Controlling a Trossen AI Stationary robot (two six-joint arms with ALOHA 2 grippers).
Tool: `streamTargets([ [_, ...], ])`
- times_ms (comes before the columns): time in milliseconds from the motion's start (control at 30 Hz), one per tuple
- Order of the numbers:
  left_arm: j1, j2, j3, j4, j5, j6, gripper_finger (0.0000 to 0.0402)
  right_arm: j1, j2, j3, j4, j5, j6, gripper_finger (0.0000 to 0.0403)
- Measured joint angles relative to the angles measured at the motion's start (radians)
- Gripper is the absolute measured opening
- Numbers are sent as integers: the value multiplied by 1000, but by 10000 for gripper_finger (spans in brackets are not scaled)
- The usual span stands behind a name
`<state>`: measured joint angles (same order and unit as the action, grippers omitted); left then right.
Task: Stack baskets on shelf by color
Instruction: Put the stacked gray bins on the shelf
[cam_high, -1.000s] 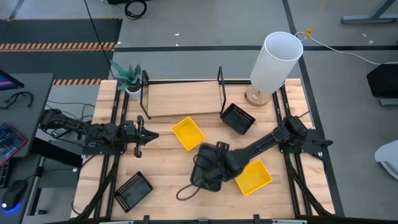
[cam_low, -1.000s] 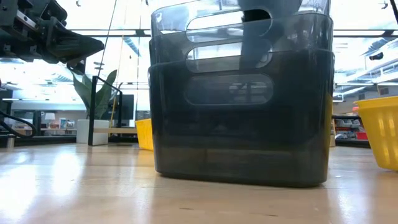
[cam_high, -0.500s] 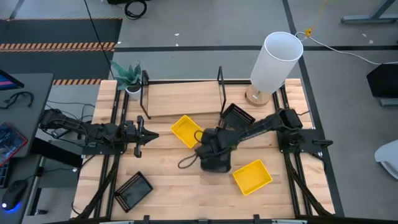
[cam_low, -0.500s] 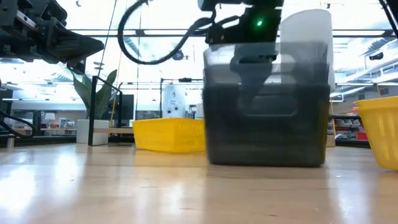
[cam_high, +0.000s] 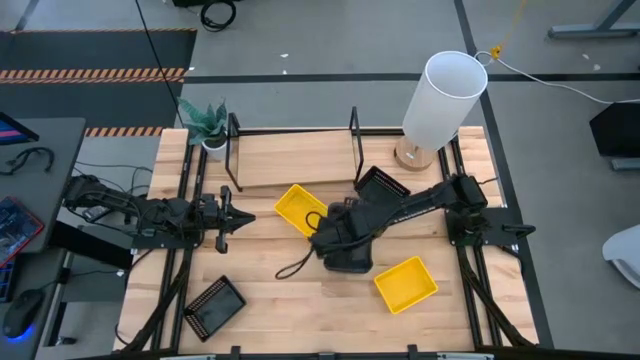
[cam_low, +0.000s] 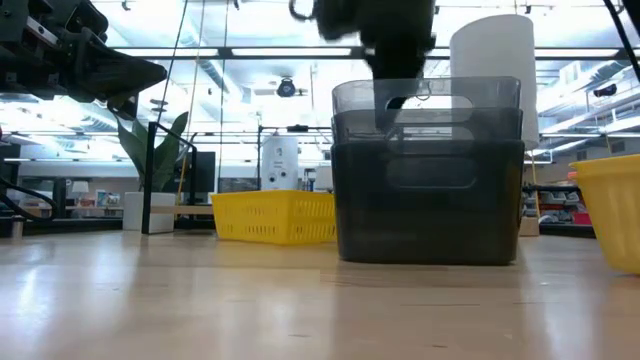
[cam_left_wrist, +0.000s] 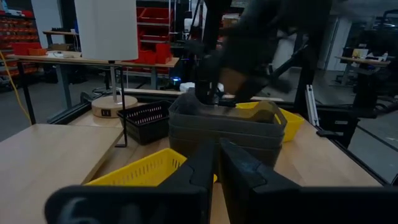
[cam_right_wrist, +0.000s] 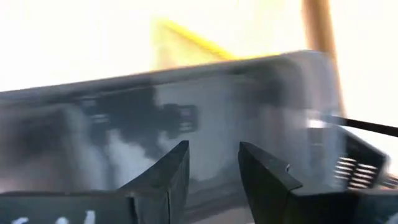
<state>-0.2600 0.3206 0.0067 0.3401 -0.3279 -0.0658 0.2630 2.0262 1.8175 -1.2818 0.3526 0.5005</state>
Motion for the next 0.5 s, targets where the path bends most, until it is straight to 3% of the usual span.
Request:
streamTargets([
  [200,0,0,0,0,0,0,38,94,-1,50,65,-174,6,143],
  [500,0,0,0,0,0,0,28,168,-1,50,72,-147,43,167],
])
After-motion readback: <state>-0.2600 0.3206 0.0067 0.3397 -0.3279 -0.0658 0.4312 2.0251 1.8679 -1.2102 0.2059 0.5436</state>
